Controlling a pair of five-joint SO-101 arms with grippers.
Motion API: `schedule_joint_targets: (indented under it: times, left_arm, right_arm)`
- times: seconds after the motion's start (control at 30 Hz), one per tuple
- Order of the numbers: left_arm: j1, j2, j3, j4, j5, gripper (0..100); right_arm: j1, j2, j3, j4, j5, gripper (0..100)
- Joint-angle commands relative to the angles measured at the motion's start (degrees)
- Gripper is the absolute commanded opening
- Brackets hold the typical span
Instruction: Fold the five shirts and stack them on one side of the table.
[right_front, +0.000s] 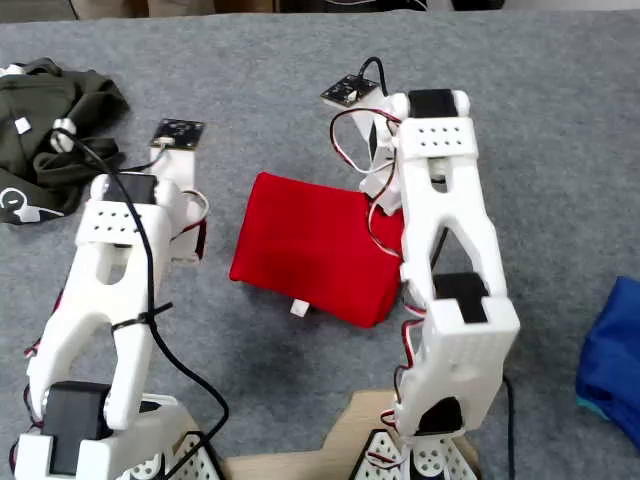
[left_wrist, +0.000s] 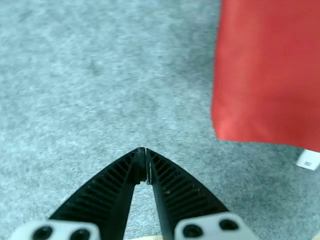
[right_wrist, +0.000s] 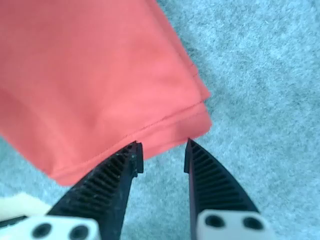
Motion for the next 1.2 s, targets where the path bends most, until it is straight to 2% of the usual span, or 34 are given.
schedule_joint_targets:
  times: [0.0, 0.17, 0.33, 0.7, 0.77, 0.87, 1.17]
  left_arm:
    - [-3.08, -2.42, -0.44, 0.53, 0.00, 2]
    - [-7.21, -2.42, -0.88, 0.44, -0.18, 2]
    - [-10.02, -2.33, -2.11, 0.44, -0.26, 2]
    - [-9.85, -1.89, -2.11, 0.09, -0.18, 2]
    - [-9.93, -1.89, -2.11, 0.09, -0.18, 2]
    - [-10.11, -1.89, -2.11, 0.09, -0.26, 2]
    - [-10.20, -1.89, -1.58, 0.09, -0.26, 2]
  right_arm:
    - [1.01, 2.42, -4.88, 0.09, -1.23, 16.0]
    - [0.48, 5.58, -5.05, -2.90, -2.99, 16.0]
    - [0.48, 9.54, -8.13, -4.57, -0.09, 16.0]
    - [0.57, 22.73, -18.15, -3.87, 0.35, 15.8]
    - [0.57, 24.40, -20.53, -2.73, 0.35, 12.9]
    - [0.66, 26.24, -24.84, -1.23, 0.09, 0.6]
    - [0.57, 31.16, -37.93, 2.20, -0.62, 0.5]
